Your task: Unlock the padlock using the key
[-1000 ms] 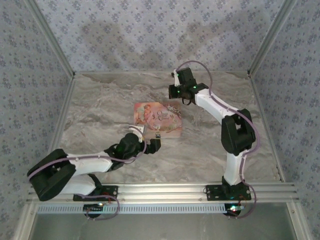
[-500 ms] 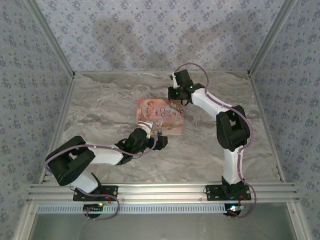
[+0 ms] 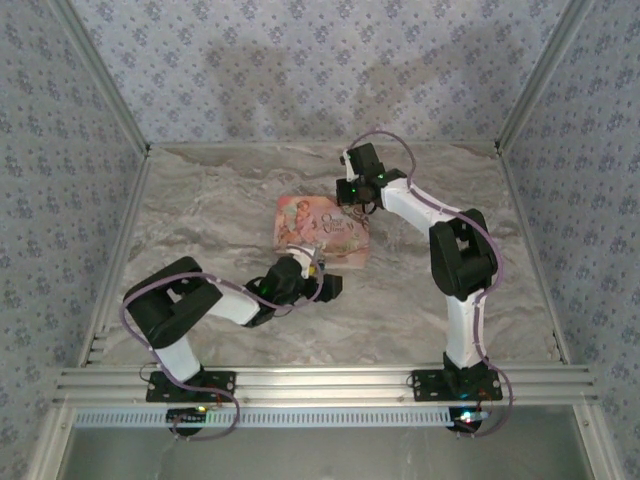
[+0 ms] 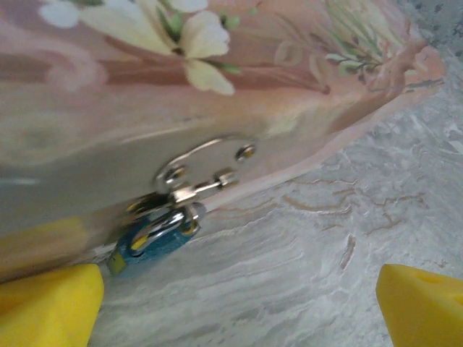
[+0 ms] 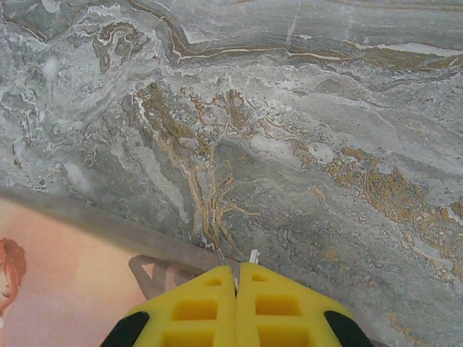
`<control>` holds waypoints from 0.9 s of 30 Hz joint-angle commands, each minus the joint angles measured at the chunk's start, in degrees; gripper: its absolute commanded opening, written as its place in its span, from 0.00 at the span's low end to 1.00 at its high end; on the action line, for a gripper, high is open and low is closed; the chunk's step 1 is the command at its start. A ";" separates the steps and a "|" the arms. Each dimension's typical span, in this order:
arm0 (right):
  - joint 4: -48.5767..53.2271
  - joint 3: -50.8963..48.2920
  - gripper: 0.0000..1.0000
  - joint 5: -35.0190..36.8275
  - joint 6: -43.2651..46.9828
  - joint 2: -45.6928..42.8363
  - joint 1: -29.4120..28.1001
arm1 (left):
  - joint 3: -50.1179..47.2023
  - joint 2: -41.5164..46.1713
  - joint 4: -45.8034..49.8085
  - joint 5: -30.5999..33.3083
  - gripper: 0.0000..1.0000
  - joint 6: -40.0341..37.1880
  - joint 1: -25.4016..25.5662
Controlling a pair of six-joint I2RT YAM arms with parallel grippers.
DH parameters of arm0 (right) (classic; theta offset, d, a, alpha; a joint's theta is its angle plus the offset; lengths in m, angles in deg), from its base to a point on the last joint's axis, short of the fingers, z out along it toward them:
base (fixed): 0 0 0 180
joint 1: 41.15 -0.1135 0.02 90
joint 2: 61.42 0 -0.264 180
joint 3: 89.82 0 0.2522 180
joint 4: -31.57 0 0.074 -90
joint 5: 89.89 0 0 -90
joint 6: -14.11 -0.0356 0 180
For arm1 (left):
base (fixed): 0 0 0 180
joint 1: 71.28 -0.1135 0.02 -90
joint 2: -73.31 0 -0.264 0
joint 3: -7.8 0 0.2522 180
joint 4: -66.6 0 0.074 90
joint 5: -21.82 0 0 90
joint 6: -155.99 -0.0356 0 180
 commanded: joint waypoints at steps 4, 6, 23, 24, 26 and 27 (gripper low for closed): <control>0.82 -2.64 0.00 -0.89 0.93 1.07 -0.35 | 3.29 -1.46 -6.30 -3.86 0.95 -2.75 0.25; 0.70 -3.17 0.00 -0.80 1.06 1.02 -0.35 | 3.12 -1.76 -8.29 -5.18 0.94 -2.70 0.15; 0.26 -5.30 0.00 -0.91 1.90 -0.45 -0.35 | 1.74 -4.04 -17.33 -9.21 0.83 2.35 -1.67; 0.21 -5.39 0.00 -0.90 1.87 -0.54 -0.32 | 1.64 -4.39 -18.32 -9.85 0.82 2.63 -1.69; 0.08 -5.52 0.00 -0.91 1.95 -0.65 -0.31 | 1.40 -5.20 -20.84 -11.12 0.80 2.73 -1.65; -0.01 -5.63 0.00 -0.88 1.87 -0.73 -0.30 | 1.40 -5.57 -21.76 -11.47 0.77 2.81 -1.65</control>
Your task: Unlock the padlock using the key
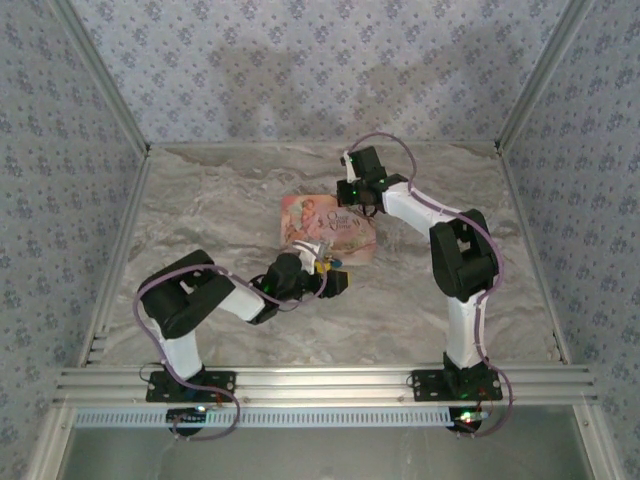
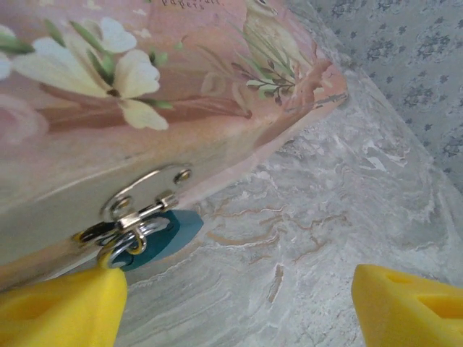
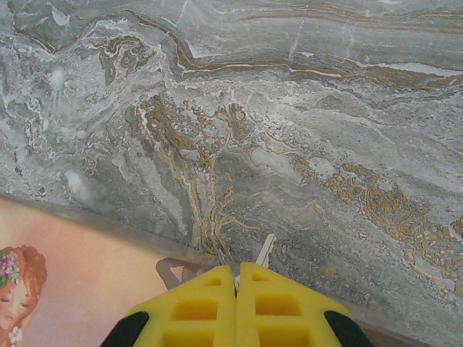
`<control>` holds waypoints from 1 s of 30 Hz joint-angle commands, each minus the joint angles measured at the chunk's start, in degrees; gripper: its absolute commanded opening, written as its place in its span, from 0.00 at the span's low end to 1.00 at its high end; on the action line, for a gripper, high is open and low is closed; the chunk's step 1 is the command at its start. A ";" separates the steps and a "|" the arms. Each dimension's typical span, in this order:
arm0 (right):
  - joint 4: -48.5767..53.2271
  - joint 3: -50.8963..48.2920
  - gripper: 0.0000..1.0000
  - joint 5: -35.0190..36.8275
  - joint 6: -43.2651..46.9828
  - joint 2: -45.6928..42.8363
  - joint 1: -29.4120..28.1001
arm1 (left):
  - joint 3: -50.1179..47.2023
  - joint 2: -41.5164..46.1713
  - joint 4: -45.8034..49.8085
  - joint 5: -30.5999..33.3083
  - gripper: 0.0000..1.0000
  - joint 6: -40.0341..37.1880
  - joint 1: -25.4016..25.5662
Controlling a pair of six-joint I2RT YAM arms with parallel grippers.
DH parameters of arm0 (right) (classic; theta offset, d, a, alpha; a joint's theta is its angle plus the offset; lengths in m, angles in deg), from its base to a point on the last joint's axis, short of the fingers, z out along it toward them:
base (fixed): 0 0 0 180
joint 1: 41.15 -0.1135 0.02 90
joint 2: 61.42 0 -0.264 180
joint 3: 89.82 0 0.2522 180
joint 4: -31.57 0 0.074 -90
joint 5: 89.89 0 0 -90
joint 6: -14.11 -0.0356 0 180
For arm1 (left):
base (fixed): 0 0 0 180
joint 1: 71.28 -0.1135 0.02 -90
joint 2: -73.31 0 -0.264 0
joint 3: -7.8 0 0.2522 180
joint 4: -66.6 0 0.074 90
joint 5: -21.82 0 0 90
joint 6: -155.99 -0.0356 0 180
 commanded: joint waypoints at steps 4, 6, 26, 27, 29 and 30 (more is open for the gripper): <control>5.05 -2.49 0.00 -0.69 0.54 -0.01 -0.37 | 0.76 -1.11 -10.01 -1.47 0.78 0.54 -0.22; 4.98 -2.64 0.00 -0.65 0.52 -0.10 -0.41 | 0.36 -1.01 -9.71 0.48 0.83 0.85 -0.02; 4.97 -2.82 0.00 -0.42 0.83 -0.28 -0.54 | -3.41 -3.07 -11.32 9.40 0.84 5.55 1.27; 5.05 -2.82 0.00 -0.36 0.83 -0.28 -0.60 | -3.81 -2.75 -10.59 9.64 0.83 5.60 1.15; 5.11 -2.74 0.00 -0.46 0.85 -0.28 -0.57 | -5.07 -2.80 -10.85 10.55 0.84 5.67 0.96; 5.04 -2.73 0.00 -0.52 0.83 -0.28 -0.56 | -5.50 -2.91 -11.12 10.80 0.84 5.73 0.90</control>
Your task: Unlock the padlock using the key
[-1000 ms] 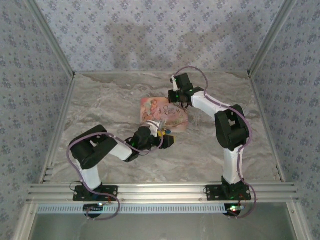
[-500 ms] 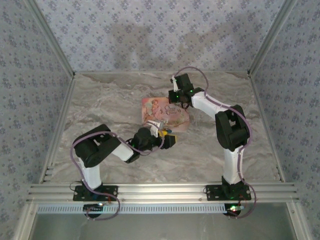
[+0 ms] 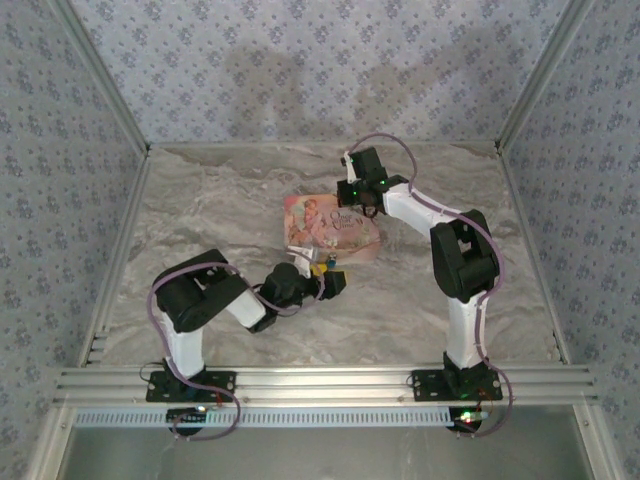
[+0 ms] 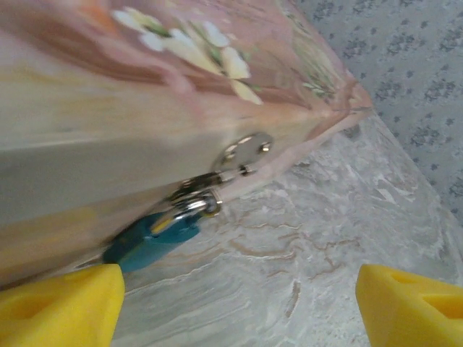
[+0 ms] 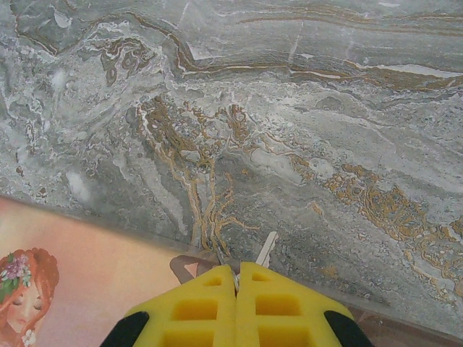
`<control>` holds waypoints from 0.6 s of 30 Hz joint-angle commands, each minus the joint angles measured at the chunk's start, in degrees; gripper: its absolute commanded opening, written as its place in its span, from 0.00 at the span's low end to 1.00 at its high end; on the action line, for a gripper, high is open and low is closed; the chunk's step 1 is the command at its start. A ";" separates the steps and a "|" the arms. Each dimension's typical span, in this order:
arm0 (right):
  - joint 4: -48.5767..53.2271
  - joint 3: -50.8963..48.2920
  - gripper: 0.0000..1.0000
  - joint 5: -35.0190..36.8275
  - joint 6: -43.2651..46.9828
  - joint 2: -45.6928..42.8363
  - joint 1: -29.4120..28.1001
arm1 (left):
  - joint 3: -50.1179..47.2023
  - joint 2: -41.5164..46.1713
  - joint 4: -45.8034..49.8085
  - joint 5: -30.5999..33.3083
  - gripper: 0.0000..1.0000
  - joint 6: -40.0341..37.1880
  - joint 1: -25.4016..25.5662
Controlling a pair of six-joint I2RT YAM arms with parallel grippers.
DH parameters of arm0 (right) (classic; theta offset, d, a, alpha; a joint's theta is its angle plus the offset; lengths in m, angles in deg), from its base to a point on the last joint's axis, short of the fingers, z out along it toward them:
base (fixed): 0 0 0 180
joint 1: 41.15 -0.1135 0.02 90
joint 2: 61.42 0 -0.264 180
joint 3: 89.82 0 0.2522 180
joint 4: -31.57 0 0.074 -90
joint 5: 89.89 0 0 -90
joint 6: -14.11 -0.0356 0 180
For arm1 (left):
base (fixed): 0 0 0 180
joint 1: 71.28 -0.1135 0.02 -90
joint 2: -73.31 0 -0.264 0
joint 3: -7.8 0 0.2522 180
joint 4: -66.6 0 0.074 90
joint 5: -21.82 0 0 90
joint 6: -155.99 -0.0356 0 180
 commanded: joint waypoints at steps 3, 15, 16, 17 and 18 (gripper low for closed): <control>6.01 -1.86 0.00 -0.60 0.66 0.20 -0.72 | -0.70 1.22 1.41 1.94 0.86 0.17 -0.58; 5.69 -2.01 0.00 -0.85 0.45 0.91 -1.25 | 8.68 -3.36 5.84 -5.11 0.86 -0.85 -0.53; 5.67 -2.12 0.00 -0.85 0.43 0.91 -1.25 | 8.97 -3.45 5.58 -5.76 0.84 -0.92 -0.53; 5.79 -2.14 0.00 -0.69 0.67 0.83 -1.28 | 9.08 -3.45 5.47 -5.93 0.84 -0.93 -0.53; 5.96 -2.04 0.00 -0.37 0.99 0.69 -1.26 | 8.92 -3.24 5.39 -5.76 0.84 -0.86 -0.60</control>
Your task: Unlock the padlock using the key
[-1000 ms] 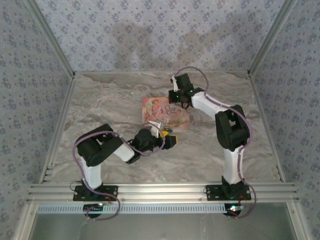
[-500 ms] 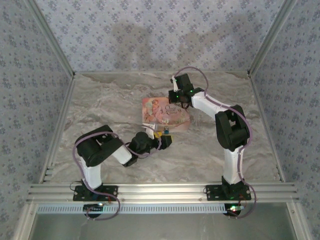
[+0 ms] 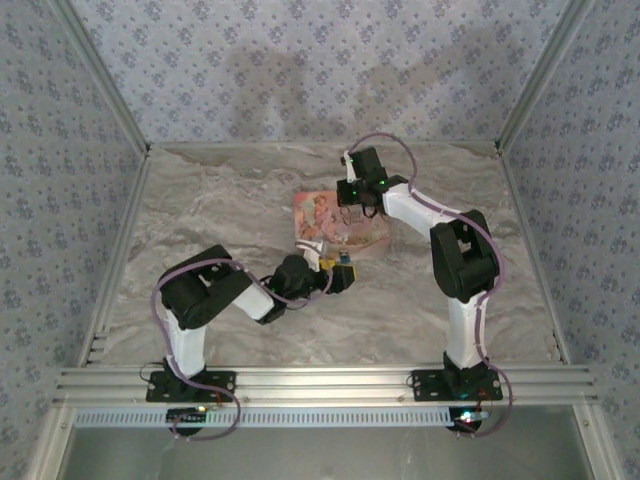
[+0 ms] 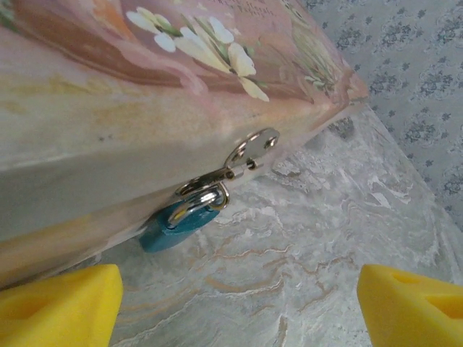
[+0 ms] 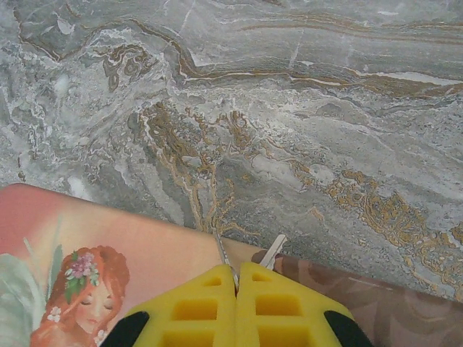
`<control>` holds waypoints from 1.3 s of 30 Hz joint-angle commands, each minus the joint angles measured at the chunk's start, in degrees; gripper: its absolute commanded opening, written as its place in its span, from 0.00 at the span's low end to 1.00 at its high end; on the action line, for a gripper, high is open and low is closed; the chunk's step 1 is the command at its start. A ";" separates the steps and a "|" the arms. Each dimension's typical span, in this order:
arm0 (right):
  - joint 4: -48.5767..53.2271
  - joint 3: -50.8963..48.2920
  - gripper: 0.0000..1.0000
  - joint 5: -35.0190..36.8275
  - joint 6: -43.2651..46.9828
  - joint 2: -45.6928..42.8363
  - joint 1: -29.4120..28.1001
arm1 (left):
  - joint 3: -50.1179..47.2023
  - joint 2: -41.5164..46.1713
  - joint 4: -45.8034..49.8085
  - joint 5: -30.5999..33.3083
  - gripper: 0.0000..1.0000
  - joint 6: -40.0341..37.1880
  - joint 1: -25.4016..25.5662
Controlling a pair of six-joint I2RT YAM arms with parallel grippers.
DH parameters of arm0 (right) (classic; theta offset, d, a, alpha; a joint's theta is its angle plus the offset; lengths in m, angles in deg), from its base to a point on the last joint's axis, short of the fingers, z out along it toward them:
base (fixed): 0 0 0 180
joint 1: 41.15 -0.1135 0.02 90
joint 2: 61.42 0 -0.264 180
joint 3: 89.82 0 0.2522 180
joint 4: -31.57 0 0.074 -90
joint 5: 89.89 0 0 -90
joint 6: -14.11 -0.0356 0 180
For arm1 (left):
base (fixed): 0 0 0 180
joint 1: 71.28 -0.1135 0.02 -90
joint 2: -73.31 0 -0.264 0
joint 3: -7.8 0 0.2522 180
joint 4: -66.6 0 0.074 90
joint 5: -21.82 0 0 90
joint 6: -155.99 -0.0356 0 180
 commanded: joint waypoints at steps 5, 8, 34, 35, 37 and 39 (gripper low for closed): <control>9.48 -0.53 0.00 2.90 2.34 -1.55 -0.84 | -0.04 0.84 -0.21 -1.41 0.85 -0.53 -0.58; 11.26 0.48 0.00 5.53 2.06 -3.55 0.13 | -0.42 1.79 0.04 -1.58 0.84 -0.48 -0.62; 10.43 -20.19 0.00 15.62 -8.25 -14.44 4.16 | 3.20 1.29 2.95 -2.41 0.86 0.33 -0.72; 10.17 -20.74 0.00 15.71 -8.22 -14.62 3.52 | 3.33 1.21 3.03 -2.52 0.86 0.33 -0.79; 9.90 -21.54 0.00 16.14 -8.12 -15.10 2.36 | 3.67 1.11 2.99 -3.05 0.86 0.28 -0.72; 9.59 -22.23 0.00 16.33 -8.24 -15.48 1.71 | 3.91 0.81 2.70 -3.64 0.85 0.20 -0.73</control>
